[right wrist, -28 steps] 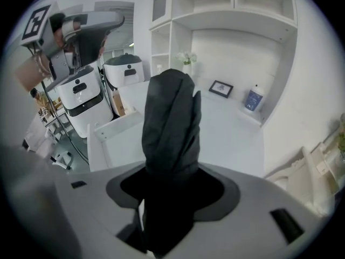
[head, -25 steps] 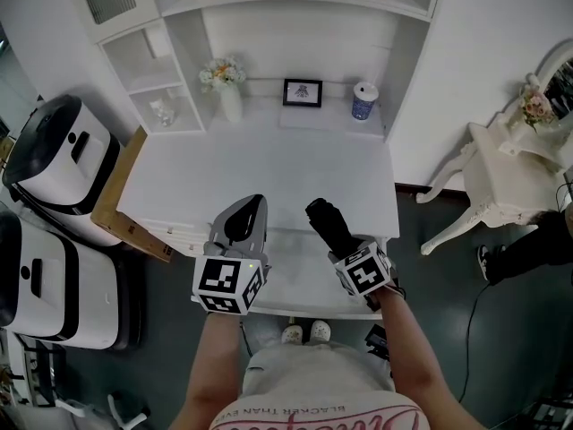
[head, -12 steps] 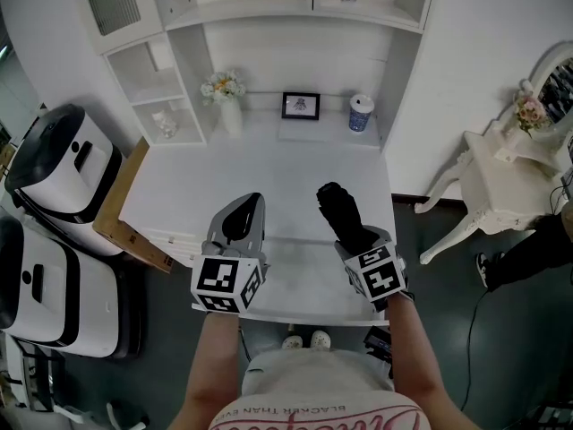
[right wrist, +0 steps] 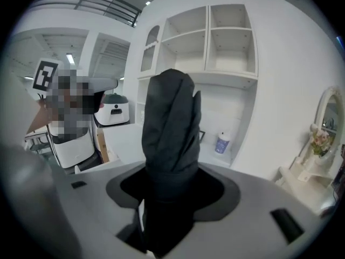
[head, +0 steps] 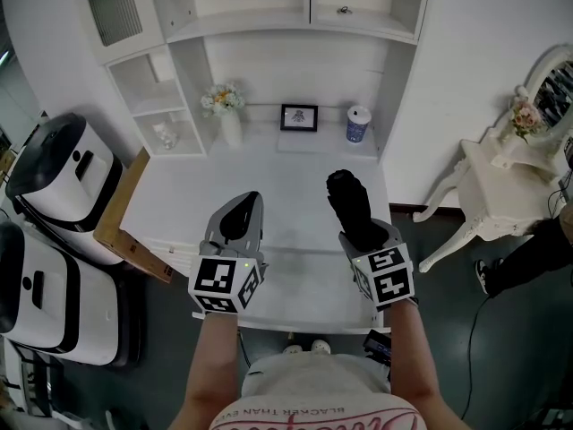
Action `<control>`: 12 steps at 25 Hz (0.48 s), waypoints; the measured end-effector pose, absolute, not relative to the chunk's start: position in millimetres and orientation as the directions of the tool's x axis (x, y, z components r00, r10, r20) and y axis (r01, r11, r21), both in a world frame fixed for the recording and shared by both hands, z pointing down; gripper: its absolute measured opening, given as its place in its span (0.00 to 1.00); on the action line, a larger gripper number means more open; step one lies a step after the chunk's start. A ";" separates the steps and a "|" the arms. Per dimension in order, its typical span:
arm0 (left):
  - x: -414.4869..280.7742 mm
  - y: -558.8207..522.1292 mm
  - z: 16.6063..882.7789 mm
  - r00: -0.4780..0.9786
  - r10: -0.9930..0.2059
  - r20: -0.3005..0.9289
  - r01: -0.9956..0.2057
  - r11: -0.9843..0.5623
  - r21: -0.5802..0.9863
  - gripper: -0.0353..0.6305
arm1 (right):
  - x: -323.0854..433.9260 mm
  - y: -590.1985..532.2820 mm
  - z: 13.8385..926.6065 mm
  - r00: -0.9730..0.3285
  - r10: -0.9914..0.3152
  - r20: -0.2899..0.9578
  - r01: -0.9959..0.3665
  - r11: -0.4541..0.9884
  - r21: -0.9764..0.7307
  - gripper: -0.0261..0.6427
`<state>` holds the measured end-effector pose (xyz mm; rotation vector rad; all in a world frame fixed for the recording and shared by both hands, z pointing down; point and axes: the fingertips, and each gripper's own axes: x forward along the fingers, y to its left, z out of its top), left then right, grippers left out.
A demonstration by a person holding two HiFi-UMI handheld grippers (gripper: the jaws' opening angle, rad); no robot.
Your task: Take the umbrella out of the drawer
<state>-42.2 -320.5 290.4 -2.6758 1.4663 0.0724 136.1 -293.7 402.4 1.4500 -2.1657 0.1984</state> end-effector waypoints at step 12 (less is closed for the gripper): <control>-44.8 -321.2 262.2 0.528 -0.836 -0.149 -0.849 -0.521 -0.085 0.07 | 153.3 -295.2 325.7 -0.245 -0.936 0.253 -0.941 0.292 0.171 0.40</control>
